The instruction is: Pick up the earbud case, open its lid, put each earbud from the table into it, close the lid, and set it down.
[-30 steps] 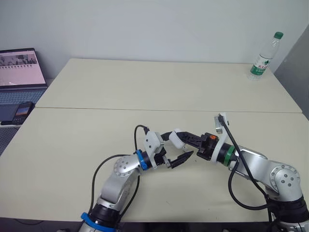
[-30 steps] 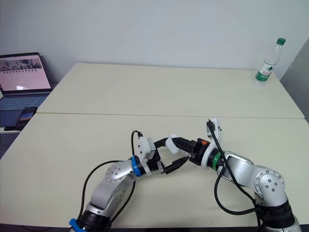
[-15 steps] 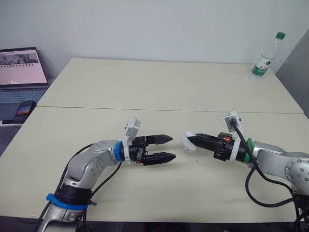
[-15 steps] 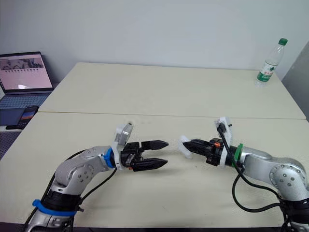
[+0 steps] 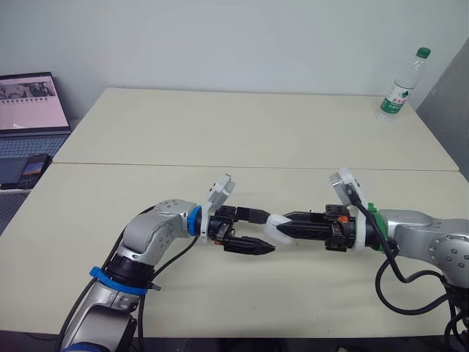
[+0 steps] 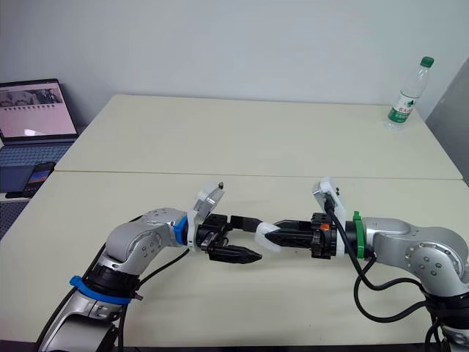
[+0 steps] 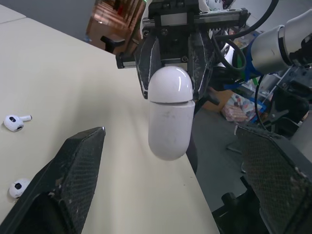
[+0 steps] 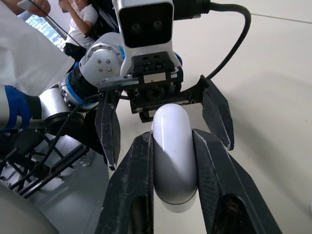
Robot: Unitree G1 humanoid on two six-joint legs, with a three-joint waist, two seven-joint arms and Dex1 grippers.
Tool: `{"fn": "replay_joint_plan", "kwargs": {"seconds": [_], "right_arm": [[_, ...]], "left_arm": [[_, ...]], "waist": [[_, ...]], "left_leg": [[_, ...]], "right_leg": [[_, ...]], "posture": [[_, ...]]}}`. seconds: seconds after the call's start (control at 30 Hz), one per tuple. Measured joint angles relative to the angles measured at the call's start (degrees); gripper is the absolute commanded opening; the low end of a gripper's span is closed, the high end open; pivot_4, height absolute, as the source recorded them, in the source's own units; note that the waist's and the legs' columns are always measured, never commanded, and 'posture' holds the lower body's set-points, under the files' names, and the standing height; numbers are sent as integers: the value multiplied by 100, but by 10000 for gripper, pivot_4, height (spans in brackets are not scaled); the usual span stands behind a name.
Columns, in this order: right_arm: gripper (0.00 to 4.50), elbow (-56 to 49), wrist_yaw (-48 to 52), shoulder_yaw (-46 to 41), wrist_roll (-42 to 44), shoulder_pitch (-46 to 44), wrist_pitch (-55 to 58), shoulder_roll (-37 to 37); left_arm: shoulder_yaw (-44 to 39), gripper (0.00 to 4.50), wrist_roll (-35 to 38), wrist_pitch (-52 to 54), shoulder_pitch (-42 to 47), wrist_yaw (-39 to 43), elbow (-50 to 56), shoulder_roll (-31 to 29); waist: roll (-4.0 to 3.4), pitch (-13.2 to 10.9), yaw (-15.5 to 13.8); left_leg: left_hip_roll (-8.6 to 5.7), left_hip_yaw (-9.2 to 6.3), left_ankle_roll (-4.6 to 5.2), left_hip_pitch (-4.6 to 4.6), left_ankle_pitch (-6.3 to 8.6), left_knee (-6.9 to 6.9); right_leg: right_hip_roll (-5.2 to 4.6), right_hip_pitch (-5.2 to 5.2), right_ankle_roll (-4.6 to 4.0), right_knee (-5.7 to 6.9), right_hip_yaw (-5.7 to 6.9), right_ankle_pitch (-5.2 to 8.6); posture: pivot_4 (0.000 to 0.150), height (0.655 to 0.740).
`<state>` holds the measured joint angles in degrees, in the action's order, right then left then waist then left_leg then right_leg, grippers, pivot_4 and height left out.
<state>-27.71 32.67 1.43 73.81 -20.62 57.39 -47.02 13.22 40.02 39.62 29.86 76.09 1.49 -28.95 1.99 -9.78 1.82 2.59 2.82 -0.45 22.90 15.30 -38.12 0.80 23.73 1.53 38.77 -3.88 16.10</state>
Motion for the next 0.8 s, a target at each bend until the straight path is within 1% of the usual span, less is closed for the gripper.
{"fn": "replay_joint_plan", "kwargs": {"seconds": [0.2,0.3,0.33,0.43,0.63,0.8], "right_arm": [[7643,-9,115,7,-112,-45,108,57],[7643,-10,151,31,-199,-67,160,92],[7643,-11,163,37,-231,-75,174,113],[7643,-11,189,37,-244,-102,204,166],[7643,-12,218,17,-274,-120,256,216],[7643,-12,205,-6,-231,-117,346,251]], "left_arm": [[-7,44694,16,214,67,85,-4,-5],[-8,38766,15,256,80,89,-4,3],[-8,35940,15,263,81,92,-4,4],[-7,25603,8,272,80,95,-4,7],[0,7910,-36,264,69,134,7,8],[0,7490,-48,246,26,196,23,8]], "waist": [[0,0,0],[0,0,0],[0,0,0],[0,0,0],[0,0,-1],[0,0,0]], "left_leg": [[0,0,0,0,0,-1],[0,0,0,0,0,-1],[0,0,0,-1,0,-1],[0,0,0,-1,0,-2],[-1,1,0,0,0,-2],[0,0,0,-1,0,-2]], "right_leg": [[0,0,0,3,0,0],[0,0,0,4,0,0],[0,0,0,5,0,0],[0,1,0,6,-1,0],[0,2,0,7,-1,0],[0,2,0,8,-1,0]], "posture": [[1500,7362],[1500,7362],[1500,7362],[1500,7362],[1500,7362],[1500,7362]]}}
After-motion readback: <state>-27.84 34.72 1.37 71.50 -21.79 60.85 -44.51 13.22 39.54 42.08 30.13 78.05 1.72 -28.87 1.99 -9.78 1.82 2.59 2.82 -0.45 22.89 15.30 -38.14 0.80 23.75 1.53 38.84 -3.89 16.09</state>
